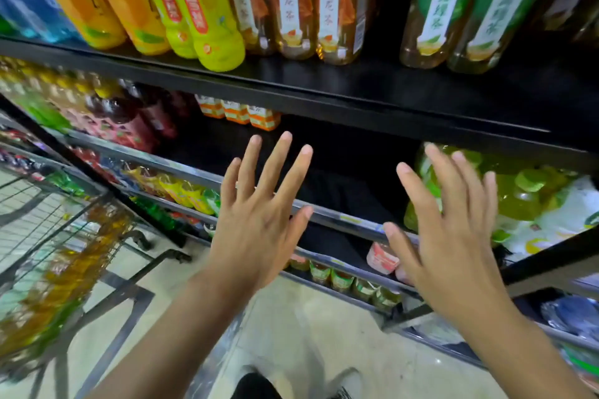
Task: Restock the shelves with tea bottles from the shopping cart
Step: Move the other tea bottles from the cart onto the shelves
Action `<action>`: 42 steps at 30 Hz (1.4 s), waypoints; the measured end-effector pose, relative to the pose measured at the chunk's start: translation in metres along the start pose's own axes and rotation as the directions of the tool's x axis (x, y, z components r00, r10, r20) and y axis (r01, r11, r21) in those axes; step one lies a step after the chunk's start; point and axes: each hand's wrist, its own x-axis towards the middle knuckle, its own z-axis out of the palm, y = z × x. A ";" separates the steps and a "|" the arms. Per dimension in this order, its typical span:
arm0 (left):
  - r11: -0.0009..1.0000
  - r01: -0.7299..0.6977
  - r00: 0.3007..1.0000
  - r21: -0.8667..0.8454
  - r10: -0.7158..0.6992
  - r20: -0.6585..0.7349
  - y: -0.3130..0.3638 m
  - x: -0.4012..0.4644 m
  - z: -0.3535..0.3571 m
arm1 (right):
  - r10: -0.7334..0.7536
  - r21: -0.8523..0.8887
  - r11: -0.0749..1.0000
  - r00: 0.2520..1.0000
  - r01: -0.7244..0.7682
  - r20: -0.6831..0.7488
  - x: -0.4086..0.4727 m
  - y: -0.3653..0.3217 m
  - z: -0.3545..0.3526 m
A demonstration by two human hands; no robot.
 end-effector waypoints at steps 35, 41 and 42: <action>0.525 0.846 0.492 0.092 -0.835 0.245 -0.281 -0.312 -0.009 | -0.491 0.320 0.871 0.640 0.374 0.591 0.040 -0.426 0.202; 0.347 0.925 0.313 0.152 -0.927 0.208 -0.328 -0.312 -0.006 | -0.634 0.433 0.772 0.526 0.465 0.567 0.083 -0.483 0.248; 0.320 0.934 0.286 0.158 -0.937 0.202 -0.335 -0.309 -0.007 | -0.651 0.443 0.758 0.510 0.479 0.562 0.092 -0.490 0.255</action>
